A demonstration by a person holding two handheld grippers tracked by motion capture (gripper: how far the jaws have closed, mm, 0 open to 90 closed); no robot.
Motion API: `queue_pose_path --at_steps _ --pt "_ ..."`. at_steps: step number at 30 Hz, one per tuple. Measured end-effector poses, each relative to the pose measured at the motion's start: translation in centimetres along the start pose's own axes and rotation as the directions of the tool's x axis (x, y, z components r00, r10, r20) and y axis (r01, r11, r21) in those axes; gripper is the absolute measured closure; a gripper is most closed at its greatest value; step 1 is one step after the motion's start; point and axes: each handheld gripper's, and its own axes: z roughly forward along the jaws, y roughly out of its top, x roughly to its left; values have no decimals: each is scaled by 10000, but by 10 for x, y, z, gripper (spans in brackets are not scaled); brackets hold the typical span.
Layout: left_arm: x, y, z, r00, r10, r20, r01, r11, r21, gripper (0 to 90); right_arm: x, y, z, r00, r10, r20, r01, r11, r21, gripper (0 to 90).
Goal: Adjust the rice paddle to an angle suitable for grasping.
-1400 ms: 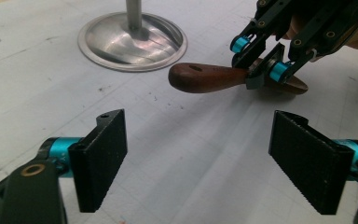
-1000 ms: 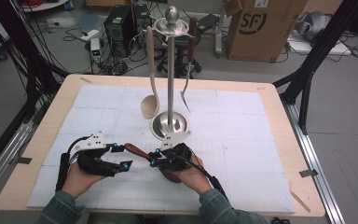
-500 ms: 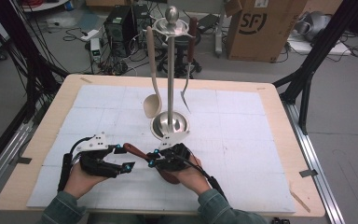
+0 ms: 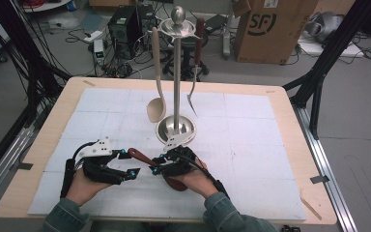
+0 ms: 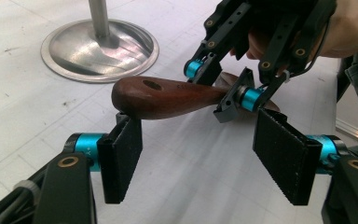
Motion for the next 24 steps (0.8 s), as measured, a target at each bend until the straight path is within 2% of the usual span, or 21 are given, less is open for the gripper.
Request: queue_pose_path --at_steps 3,5,9,15,19,24 --pt "-1 0 0 10000 15 13 -15 10000 -21 334 -2 1 2 9994 290 -213 -290 9996 -8 674" --pt "0 0 0 10000 17 14 -17 10000 25 331 -2 2 3 9987 282 -416 -276 9995 155 719" --pt "0 0 0 10000 9 -8 -9 10000 -15 327 -1 4 1 9995 197 -263 -195 9998 56 756" --pt "0 0 0 9998 53 -209 -52 10000 27 284 -1 7 -11 9995 284 -129 -290 9983 -513 768" --pt "0 0 0 9998 60 -196 -59 10000 30 280 -2 12 -20 9993 368 5 -366 9942 -1012 771" --pt "0 0 0 9996 73 -265 -72 10000 36 272 -2 17 -30 9993 263 253 -221 9877 -1549 772"
